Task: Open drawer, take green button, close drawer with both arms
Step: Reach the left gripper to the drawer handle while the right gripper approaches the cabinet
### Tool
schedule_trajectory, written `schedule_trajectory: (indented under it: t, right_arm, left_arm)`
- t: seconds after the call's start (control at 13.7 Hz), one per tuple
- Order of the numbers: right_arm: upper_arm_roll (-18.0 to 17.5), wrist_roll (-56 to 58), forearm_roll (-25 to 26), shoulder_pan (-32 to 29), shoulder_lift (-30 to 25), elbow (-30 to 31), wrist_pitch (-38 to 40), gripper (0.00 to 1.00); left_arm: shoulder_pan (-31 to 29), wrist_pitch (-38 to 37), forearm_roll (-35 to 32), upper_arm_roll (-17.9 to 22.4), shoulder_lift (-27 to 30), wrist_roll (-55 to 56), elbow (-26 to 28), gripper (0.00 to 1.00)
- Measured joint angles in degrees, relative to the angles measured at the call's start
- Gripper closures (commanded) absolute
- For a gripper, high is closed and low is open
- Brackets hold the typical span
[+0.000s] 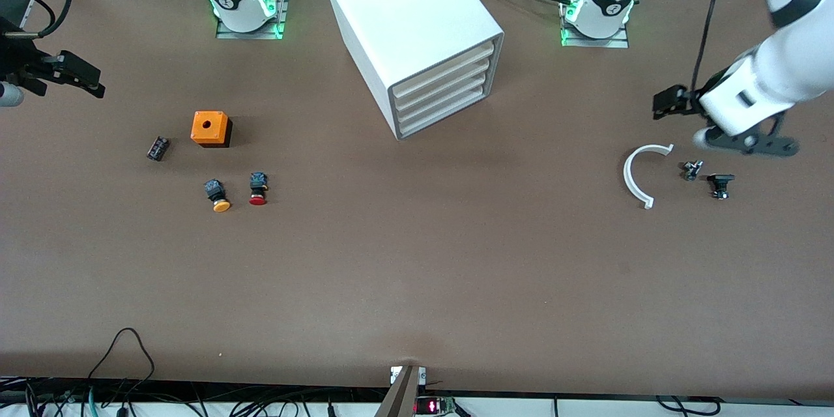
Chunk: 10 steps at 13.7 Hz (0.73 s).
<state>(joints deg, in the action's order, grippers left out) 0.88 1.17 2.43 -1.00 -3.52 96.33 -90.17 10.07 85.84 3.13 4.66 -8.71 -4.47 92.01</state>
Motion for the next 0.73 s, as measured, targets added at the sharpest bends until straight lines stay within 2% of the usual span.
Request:
schedule_trajectory:
  t: [0.15, 0.29, 0.51, 0.73]
  right_arm:
    - [0.0, 0.0, 0.0, 0.0, 0.0, 0.0, 0.0, 0.0]
    - [0.0, 0.0, 0.0, 0.0, 0.4, 0.0, 0.0, 0.0]
    - [-0.1, 0.0, 0.0, 0.0, 2.5, 0.0, 0.0, 0.0]
    - [-0.2, 0.1, 0.0, 0.9, 5.5, -0.1, -0.2, 0.0]
  left_arm:
    - [-0.6, 0.3, 7.0, 0.2, -4.6, -3.0, 0.2, 0.0]
    - [-0.7, 1.3, 14.2, -0.2, -8.7, -4.1, 3.0, 0.0]
    - [0.0, 8.8, 24.8, -3.8, -14.1, -5.8, 10.4, 0.0]
    - [3.2, 13.6, 34.0, -7.2, -17.6, -9.7, 14.8, 0.0]
